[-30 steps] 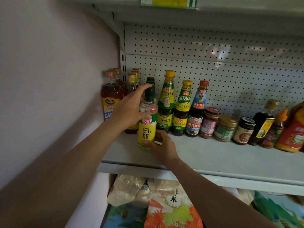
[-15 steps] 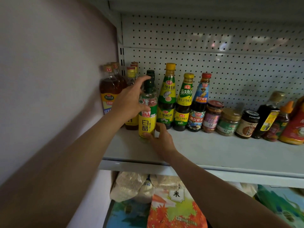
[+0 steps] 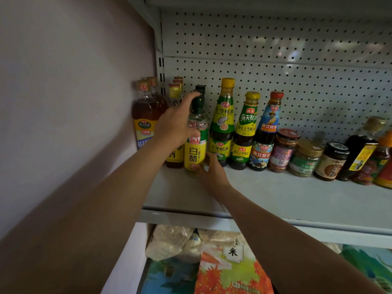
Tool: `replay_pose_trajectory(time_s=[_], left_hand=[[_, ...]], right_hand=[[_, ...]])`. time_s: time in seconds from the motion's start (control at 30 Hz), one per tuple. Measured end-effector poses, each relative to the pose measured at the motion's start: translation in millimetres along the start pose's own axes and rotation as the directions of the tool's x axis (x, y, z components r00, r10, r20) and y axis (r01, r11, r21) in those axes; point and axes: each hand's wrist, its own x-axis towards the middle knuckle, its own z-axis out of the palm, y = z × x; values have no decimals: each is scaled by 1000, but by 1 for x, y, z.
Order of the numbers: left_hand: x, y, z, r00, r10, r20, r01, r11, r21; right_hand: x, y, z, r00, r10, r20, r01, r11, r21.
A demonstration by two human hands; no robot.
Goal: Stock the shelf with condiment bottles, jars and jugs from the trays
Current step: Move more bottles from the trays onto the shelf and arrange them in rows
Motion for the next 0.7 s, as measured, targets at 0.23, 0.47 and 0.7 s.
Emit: replay_pose_trajectory(time_s=[0.23, 0.47, 0.7], left_hand=[[9, 1, 4, 1000, 8, -11, -7, 999, 44], [16, 0, 7, 1000, 16, -23, -14, 998, 68], [21, -4, 10, 999, 27, -28, -25, 998, 60]], right_hand=[[12, 9, 5, 986, 14, -168, -27, 997, -79], [20, 11, 8, 960, 45, -278, -96, 980, -176], [21, 10, 9, 958, 71, -276, -130, 971, -200]])
